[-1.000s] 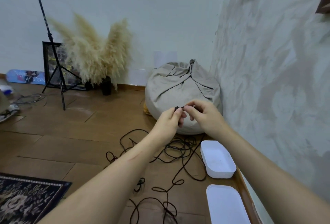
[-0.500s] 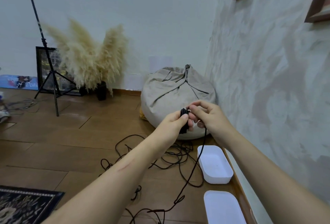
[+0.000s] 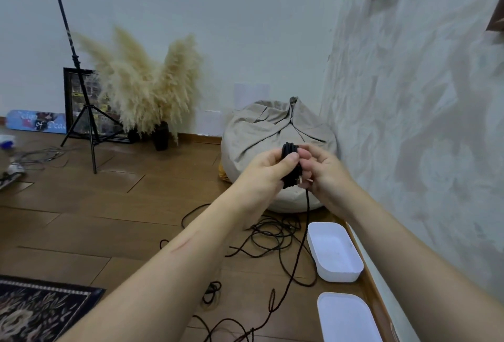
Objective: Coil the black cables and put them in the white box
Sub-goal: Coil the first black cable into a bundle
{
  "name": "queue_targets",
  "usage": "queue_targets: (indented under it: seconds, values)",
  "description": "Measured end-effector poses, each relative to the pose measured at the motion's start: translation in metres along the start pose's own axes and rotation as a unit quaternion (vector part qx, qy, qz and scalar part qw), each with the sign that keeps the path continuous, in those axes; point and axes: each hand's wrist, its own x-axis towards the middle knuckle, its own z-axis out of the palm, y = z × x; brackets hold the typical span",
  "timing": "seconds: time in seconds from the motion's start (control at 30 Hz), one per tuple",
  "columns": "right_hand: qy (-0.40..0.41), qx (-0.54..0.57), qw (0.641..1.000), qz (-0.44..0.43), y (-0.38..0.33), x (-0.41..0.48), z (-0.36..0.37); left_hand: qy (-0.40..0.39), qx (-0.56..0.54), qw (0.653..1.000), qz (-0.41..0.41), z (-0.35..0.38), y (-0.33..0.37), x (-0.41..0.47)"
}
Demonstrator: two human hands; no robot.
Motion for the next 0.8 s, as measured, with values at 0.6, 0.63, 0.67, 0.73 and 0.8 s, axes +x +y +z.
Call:
queue_targets:
  seconds: [0.6, 0.63, 0.67, 0.73, 0.8]
  values:
    - [-0.137, -0.461, 0.873, -0.076, -0.004, -0.019, 0.012, 0.154, 0.329, 0.932, -0.001, -0.026, -0.034, 0.001]
    - [-0.125, -0.463, 0.873, -0.086, -0.003, -0.017, 0.006, 0.127, 0.315, 0.940, -0.013, -0.022, -0.036, 0.001]
    - [-0.114, -0.456, 0.878, -0.093, -0.002, -0.016, 0.000, 0.106, 0.295, 0.949, -0.022, -0.017, -0.037, 0.001]
    - [-0.090, -0.431, 0.892, -0.104, -0.001, -0.016, -0.009, 0.084, 0.250, 0.964, -0.037, -0.010, -0.036, 0.001]
    - [-0.068, -0.400, 0.907, -0.113, -0.002, -0.017, -0.014, 0.073, 0.230, 0.969, -0.051, -0.008, -0.034, 0.002]
